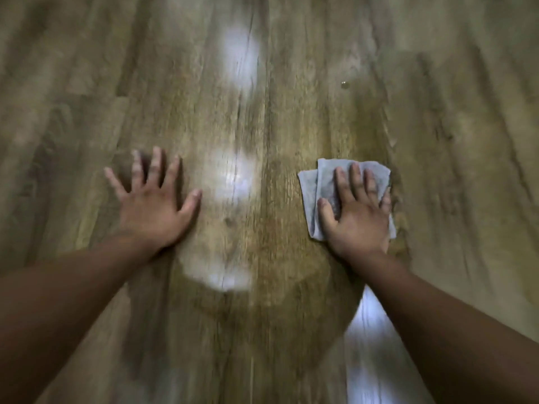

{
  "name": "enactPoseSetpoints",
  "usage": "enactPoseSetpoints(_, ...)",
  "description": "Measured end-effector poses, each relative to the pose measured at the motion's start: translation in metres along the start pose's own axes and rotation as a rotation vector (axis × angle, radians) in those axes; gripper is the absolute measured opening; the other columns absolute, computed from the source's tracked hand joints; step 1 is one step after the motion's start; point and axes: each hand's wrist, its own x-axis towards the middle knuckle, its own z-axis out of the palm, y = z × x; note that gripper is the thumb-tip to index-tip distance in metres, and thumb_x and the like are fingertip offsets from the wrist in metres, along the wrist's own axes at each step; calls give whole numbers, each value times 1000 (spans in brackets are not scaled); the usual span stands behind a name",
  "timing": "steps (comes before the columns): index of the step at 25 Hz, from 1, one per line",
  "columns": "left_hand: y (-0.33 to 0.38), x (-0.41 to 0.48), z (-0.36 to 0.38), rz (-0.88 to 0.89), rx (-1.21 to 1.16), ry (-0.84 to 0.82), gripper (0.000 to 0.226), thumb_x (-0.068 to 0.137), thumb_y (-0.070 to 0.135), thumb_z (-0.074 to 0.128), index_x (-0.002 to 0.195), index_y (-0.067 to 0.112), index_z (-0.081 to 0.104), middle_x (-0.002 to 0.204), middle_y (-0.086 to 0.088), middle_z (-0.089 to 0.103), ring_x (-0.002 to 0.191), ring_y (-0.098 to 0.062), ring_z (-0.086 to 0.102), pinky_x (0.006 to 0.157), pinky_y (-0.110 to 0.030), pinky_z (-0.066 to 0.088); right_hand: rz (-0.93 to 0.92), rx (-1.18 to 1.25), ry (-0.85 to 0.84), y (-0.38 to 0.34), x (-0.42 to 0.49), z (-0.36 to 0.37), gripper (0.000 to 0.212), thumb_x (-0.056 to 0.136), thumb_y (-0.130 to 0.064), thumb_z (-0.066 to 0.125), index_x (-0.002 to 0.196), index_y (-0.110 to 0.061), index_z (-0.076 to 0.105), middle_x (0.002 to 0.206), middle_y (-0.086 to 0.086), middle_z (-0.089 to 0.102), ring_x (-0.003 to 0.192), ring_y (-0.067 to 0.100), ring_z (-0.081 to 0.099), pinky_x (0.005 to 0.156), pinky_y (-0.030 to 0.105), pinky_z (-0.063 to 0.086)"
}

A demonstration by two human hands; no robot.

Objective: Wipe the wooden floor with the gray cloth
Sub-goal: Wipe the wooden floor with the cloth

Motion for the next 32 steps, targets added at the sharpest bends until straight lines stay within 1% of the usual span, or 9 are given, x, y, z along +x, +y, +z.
enactPoseSetpoints(6, -24, 7, 33, 60, -118, 78, 80, 89, 76, 18, 155, 31, 26, 166, -3, 20, 153, -32, 9, 111, -76, 15, -132, -112, -113, 37, 46, -16, 73, 93, -58, 18, 157, -23, 10, 164, -1, 1, 152, 18, -2, 120, 56, -1)
enactPoseSetpoints(9, -21, 12, 36, 80, -93, 161, 77, 85, 68, 35, 150, 25, 39, 161, -8, 31, 149, -38, 19, 110, -78, 13, 388, 10, -50, 32, 165, -35, 66, 100, -49, 19, 157, -18, 7, 165, 6, -1, 152, 22, -4, 117, 63, -3)
enactPoseSetpoints(11, -18, 9, 36, 74, -115, 220, 79, 82, 65, 38, 148, 22, 45, 159, -10, 36, 149, -39, 24, 112, -75, 9, 531, 68, -71, -29, 223, -35, 67, 100, -48, 17, 157, -15, 5, 165, 11, -2, 151, 28, -6, 116, 63, -4)
enactPoseSetpoints(17, -19, 9, 32, 97, -72, 218, 79, 80, 62, 39, 143, 17, 55, 155, -12, 44, 145, -42, 34, 110, -76, 13, -505, -75, -203, -315, 187, 15, 79, 90, -60, 13, 157, -19, 3, 164, 7, -9, 150, 31, -13, 113, 60, -19)
enactPoseSetpoints(20, -16, 9, 31, 87, -65, 231, 78, 82, 63, 39, 144, 18, 53, 155, -12, 43, 145, -41, 33, 111, -76, 13, -853, -81, -198, -300, 183, 12, 71, 94, -60, 14, 156, -26, 10, 165, -1, -1, 152, 23, -5, 114, 57, -19)
enactPoseSetpoints(23, -17, 10, 29, 104, -35, 216, 77, 87, 64, 36, 151, 21, 40, 160, -10, 34, 150, -40, 23, 113, -75, 10, -477, -140, -110, -137, 197, -7, 72, 94, -67, 7, 156, -31, 1, 165, -3, -4, 152, 21, -3, 117, 54, -13)
enactPoseSetpoints(27, -18, 7, 28, 89, -20, 160, 80, 87, 67, 35, 154, 23, 35, 163, -9, 27, 151, -39, 18, 112, -76, 11, 276, -178, -171, 36, 171, -51, 96, 84, -73, 7, 155, -8, 10, 161, 23, 12, 148, 43, 10, 117, 63, 8)
enactPoseSetpoints(29, -18, 9, 27, 89, -36, 141, 81, 87, 67, 34, 154, 23, 35, 164, -9, 26, 152, -40, 17, 112, -76, 10, 333, -169, -154, 8, 168, -46, 91, 88, -66, 9, 154, -2, 10, 159, 28, 10, 147, 45, 6, 116, 64, 6)
enactPoseSetpoints(32, -18, 10, 25, 88, -22, 114, 80, 88, 68, 32, 155, 24, 32, 165, -8, 24, 153, -38, 13, 113, -75, 7, -25, -121, -106, -126, 171, -11, 70, 103, -49, 15, 155, -6, -7, 161, 23, -13, 149, 37, -13, 118, 57, -10)
